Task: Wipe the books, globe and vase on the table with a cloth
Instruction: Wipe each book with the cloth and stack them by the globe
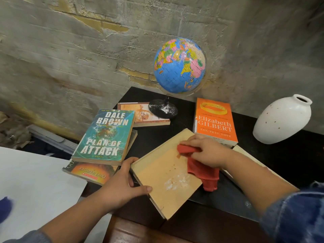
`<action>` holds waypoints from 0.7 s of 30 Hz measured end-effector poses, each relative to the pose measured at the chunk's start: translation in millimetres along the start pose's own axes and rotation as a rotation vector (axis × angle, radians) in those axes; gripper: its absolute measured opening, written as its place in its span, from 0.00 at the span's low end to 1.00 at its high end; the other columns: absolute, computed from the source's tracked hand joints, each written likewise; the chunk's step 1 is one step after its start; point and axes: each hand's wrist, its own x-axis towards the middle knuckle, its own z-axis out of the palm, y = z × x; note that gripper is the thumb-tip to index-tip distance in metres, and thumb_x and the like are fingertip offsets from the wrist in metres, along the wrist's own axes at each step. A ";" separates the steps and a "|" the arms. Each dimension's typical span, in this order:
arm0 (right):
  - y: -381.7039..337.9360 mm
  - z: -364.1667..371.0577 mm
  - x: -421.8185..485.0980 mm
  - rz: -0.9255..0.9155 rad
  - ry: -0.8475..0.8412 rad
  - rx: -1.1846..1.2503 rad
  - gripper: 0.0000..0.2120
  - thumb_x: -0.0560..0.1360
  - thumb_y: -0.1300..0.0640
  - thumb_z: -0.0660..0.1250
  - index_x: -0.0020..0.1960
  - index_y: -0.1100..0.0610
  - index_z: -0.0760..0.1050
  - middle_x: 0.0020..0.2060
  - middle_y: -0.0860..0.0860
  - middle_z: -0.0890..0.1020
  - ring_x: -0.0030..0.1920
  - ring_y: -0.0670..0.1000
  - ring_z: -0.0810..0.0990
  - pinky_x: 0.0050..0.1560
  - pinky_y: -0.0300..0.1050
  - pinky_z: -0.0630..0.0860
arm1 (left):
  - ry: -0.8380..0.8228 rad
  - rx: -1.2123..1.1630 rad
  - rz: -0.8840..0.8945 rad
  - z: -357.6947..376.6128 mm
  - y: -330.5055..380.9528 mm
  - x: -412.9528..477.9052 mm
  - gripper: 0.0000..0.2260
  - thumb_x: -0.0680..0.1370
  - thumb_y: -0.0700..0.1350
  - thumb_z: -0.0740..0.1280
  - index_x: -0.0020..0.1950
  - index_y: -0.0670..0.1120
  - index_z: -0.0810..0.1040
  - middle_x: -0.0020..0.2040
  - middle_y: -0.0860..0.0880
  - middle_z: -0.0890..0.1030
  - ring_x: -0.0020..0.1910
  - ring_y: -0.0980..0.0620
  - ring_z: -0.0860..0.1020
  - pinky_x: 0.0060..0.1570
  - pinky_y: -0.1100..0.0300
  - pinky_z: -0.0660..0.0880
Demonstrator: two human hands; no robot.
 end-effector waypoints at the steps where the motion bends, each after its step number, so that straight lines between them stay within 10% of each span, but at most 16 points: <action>1: 1.9 -9.0 -3.7 0.051 0.023 0.048 0.24 0.75 0.58 0.65 0.70 0.46 0.70 0.64 0.45 0.70 0.61 0.48 0.71 0.57 0.37 0.68 | -0.001 0.000 -0.005 -0.4 0.0 0.0 0.39 0.67 0.52 0.77 0.70 0.59 0.57 0.43 0.55 0.72 0.41 0.55 0.71 0.40 0.63 0.70; 4: 7.9 -32.0 -16.9 0.189 0.212 0.154 0.17 0.73 0.57 0.70 0.61 0.50 0.75 0.56 0.49 0.75 0.48 0.47 0.75 0.40 0.36 0.71 | 0.001 0.012 -0.012 -1.1 -1.1 0.7 0.39 0.66 0.54 0.77 0.70 0.59 0.56 0.42 0.53 0.72 0.41 0.54 0.72 0.41 0.60 0.70; 10: 13.6 -14.3 -29.0 0.060 0.248 -0.106 0.18 0.72 0.48 0.72 0.61 0.46 0.77 0.58 0.44 0.69 0.61 0.47 0.68 0.58 0.36 0.63 | -0.009 0.008 -0.003 -0.2 0.6 0.0 0.39 0.67 0.53 0.77 0.69 0.59 0.56 0.43 0.55 0.72 0.42 0.55 0.72 0.40 0.63 0.69; 15: 16.3 28.6 -25.6 0.061 0.248 -0.041 0.33 0.76 0.45 0.67 0.76 0.40 0.55 0.75 0.44 0.53 0.74 0.49 0.54 0.72 0.43 0.54 | -0.007 0.009 -0.004 0.5 0.5 -0.8 0.39 0.67 0.54 0.76 0.70 0.59 0.55 0.44 0.56 0.71 0.42 0.55 0.72 0.40 0.64 0.69; 21: 20.6 30.2 -5.7 0.051 0.278 -0.178 0.25 0.81 0.48 0.57 0.76 0.40 0.56 0.74 0.42 0.60 0.71 0.50 0.58 0.71 0.48 0.59 | -0.007 0.002 0.003 0.6 1.6 -2.6 0.39 0.68 0.53 0.76 0.71 0.59 0.55 0.45 0.57 0.71 0.43 0.55 0.72 0.40 0.66 0.69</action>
